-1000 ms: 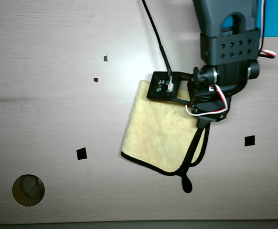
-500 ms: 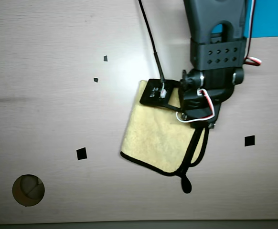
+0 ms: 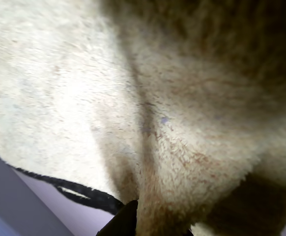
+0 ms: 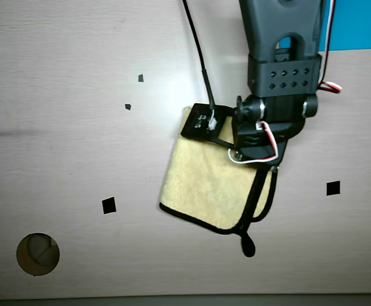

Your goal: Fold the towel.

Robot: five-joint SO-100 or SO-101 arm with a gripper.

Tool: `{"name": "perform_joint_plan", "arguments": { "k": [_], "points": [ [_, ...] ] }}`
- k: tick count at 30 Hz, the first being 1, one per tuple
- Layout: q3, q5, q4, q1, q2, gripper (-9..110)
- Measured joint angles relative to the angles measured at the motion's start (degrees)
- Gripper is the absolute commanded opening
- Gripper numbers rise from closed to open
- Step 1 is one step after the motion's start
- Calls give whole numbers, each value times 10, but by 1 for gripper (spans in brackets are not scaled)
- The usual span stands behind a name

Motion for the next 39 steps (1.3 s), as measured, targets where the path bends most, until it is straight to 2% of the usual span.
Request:
{"name": "perform_joint_plan", "arguments": {
  "k": [17,29,39],
  "points": [
    [-73,-32,151,-13,54,0],
    [-73,-40,166,-30,62,0],
    [-25,-55,202,-50,62,12]
  ]
}}
